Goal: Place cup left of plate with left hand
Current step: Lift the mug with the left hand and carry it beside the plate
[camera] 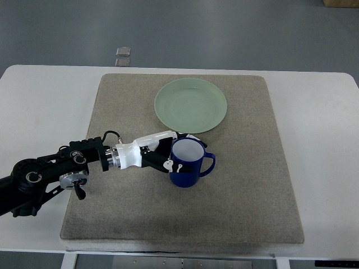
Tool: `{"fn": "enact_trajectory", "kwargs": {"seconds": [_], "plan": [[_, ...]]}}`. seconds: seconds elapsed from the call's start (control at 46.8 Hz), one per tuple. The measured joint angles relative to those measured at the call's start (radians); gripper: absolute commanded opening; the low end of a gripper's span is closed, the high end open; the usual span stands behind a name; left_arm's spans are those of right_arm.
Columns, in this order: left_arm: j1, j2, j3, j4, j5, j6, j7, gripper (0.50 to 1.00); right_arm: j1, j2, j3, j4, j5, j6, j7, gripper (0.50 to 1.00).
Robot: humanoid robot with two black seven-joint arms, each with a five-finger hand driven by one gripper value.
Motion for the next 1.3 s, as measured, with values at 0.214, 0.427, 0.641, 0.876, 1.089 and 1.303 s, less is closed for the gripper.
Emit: {"fn": "enact_trajectory", "kwargs": {"seconds": [0.214, 0.427, 0.641, 0.876, 1.089, 1.303], "plan": [[-0.020, 0.001, -0.024, -0.001, -0.007, 0.031, -0.002, 0.636, 0.000, 0.000, 0.000, -0.001, 0.000, 0.000, 0.000, 0.934], [-0.028, 0.017, -0.082, 0.016, -0.015, 0.082, -0.004, 0.647, 0.000, 0.000, 0.000, 0.000, 0.000, -0.001, 0.000, 0.934], [-0.024, 0.049, -0.196, 0.114, -0.022, 0.103, -0.012, 0.647, 0.000, 0.000, 0.000, 0.000, 0.000, -0.001, 0.000, 0.934], [-0.015, 0.057, -0.302, 0.229, -0.024, 0.106, -0.035, 0.645, 0.000, 0.000, 0.000, -0.001, 0.000, -0.001, 0.000, 0.934], [-0.017, 0.057, -0.316, 0.294, -0.025, 0.158, -0.091, 0.651, 0.000, 0.000, 0.000, 0.000, 0.000, 0.000, 0.000, 0.934], [-0.014, 0.043, -0.316, 0.342, -0.037, 0.179, -0.096, 0.651, 0.000, 0.000, 0.000, 0.000, 0.000, 0.000, 0.000, 0.934]]}}
